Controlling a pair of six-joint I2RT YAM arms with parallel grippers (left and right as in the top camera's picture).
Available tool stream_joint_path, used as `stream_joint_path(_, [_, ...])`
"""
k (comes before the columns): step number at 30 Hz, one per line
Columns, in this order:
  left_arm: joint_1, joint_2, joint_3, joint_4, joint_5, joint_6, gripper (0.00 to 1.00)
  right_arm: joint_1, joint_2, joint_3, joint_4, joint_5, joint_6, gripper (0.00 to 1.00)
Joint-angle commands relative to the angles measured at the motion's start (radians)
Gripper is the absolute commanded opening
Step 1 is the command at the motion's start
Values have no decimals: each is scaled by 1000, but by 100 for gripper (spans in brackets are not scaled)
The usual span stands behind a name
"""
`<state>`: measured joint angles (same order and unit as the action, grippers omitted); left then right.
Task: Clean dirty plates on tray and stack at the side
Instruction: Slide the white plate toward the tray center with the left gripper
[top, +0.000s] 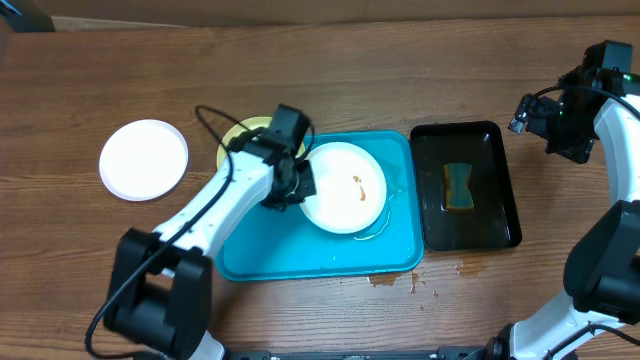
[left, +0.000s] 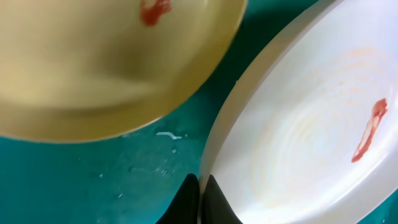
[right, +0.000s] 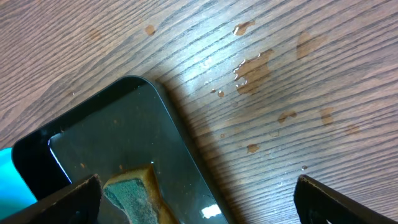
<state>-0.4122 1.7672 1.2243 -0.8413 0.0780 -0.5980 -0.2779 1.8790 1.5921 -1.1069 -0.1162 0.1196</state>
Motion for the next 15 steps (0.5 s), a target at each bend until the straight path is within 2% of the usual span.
stream_joint_path(1, [-22,57,30,1,-32,6,4,0,-4,12,5,3,5,100])
stream_joint_path(9, [-63,131,29,8,0,0,4,0,-4,12,5,3,5,100])
stream_joint_path(10, [-65,131,29,10,-3,0,7,0,-4,12,5,3,5,100])
stream_joint_path(13, [-65,131,30,18,-7,0,35,0,-4,12,5,3,5,100])
stream_joint_path(15, [-65,131,30,20,-7,0,43,0,-4,12,5,3,5,100])
